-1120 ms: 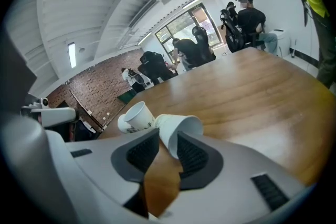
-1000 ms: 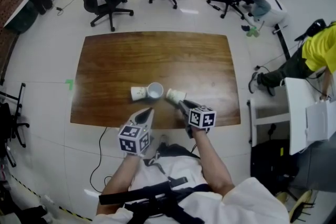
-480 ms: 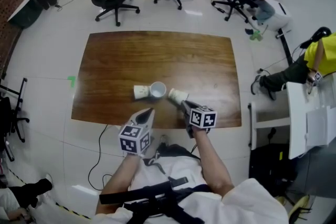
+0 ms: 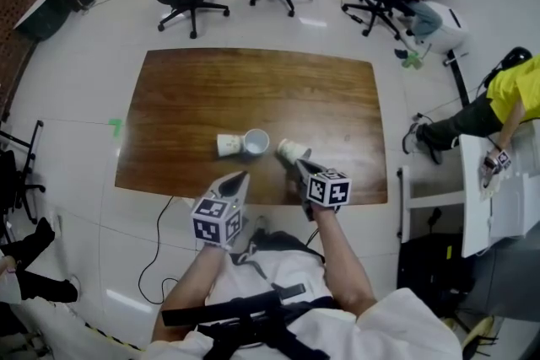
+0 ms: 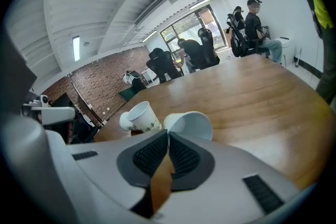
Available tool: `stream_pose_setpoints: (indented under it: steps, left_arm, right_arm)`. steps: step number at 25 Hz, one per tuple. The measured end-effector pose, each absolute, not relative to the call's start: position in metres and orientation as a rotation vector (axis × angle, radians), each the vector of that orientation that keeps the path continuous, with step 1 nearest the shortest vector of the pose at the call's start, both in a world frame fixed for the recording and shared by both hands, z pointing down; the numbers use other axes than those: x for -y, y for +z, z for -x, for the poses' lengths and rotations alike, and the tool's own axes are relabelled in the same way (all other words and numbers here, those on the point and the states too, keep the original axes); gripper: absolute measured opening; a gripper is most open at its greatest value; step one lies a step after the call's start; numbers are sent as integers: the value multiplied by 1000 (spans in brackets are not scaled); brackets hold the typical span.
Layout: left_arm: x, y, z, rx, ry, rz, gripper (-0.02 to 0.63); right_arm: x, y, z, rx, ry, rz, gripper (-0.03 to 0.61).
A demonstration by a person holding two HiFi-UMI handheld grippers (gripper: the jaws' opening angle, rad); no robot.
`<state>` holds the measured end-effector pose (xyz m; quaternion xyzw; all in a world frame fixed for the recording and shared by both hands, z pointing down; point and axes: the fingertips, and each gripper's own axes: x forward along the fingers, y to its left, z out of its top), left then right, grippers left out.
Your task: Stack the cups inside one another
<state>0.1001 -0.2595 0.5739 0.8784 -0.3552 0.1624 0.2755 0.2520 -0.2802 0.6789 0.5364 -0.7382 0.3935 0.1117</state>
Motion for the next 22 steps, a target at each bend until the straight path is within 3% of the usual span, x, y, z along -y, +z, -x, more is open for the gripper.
stream_pose_setpoints:
  steps: [22]
  left_arm:
    - [247, 561, -81, 970, 394, -2385, -8]
  right_arm:
    - [295, 558, -216, 2363, 649, -1383, 15]
